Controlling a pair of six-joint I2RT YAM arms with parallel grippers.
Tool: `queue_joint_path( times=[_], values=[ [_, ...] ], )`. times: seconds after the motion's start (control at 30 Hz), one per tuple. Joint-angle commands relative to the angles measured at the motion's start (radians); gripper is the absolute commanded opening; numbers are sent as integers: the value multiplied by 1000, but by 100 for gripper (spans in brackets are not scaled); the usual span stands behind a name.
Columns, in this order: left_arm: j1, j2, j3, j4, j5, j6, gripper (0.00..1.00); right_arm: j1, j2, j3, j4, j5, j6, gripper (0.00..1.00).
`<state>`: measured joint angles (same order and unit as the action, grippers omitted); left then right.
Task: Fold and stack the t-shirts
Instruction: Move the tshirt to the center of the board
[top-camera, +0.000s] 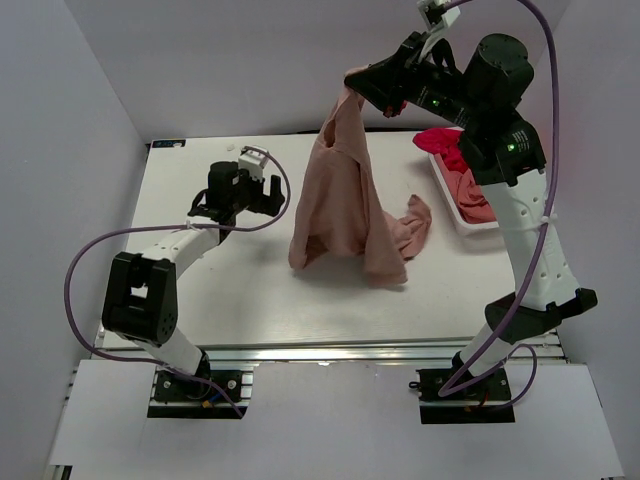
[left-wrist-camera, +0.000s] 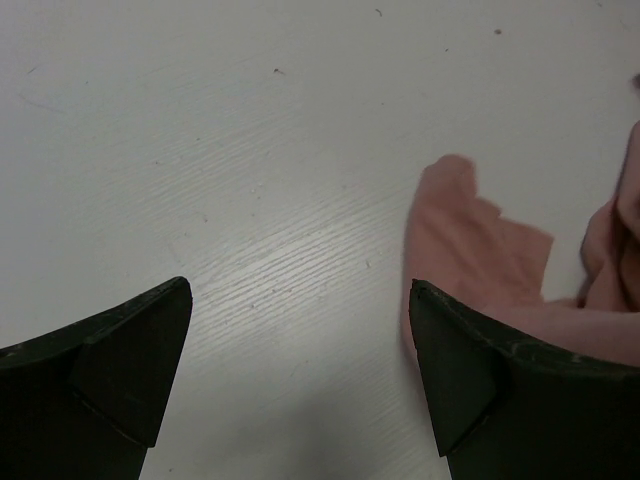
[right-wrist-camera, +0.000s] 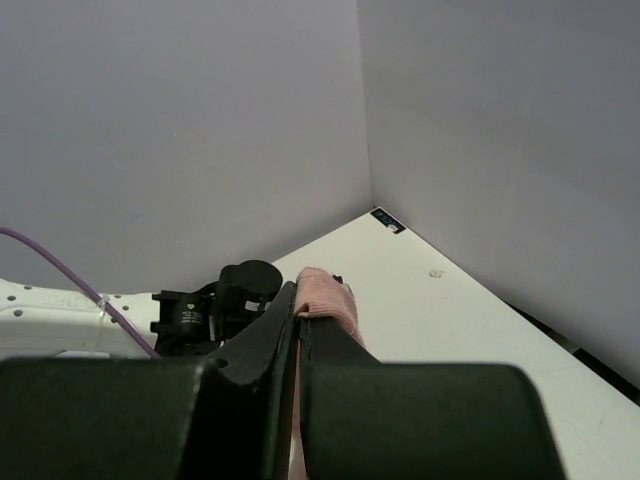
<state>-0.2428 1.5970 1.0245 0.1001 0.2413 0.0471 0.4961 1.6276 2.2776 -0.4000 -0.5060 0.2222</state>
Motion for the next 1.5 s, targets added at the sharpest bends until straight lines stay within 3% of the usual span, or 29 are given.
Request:
queue_joint_path(
  times=[0.0,0.23,0.37,0.6,0.8,1.13,1.33,1.47],
  values=[
    [-24,-31,31,-8,6,-16,98,2,-26,28,64,-37,39,0],
    [-35,-186,-36,3,3,-32,98,-16,-28,46,29,55,-1,0],
    [-35,-264,-29,-57,93,-93,98,-39,-46,-1,30,99,-34,0],
    [-36,-209,26,-30,164,-133,98,-41,-29,-112,55,109,-24,0],
    [-46,-154,100,-45,158,-107,98,-42,-44,-142,89,8,42,0],
    [-62,15,15,-3,191,-115,98,-41,-114,-144,96,-46,100,0],
    [-62,-94,138,-86,220,-128,98,-41,-95,-308,134,6,72,0],
    [-62,-175,216,-160,245,-154,98,-41,-23,-313,125,24,54,0]
  ],
)
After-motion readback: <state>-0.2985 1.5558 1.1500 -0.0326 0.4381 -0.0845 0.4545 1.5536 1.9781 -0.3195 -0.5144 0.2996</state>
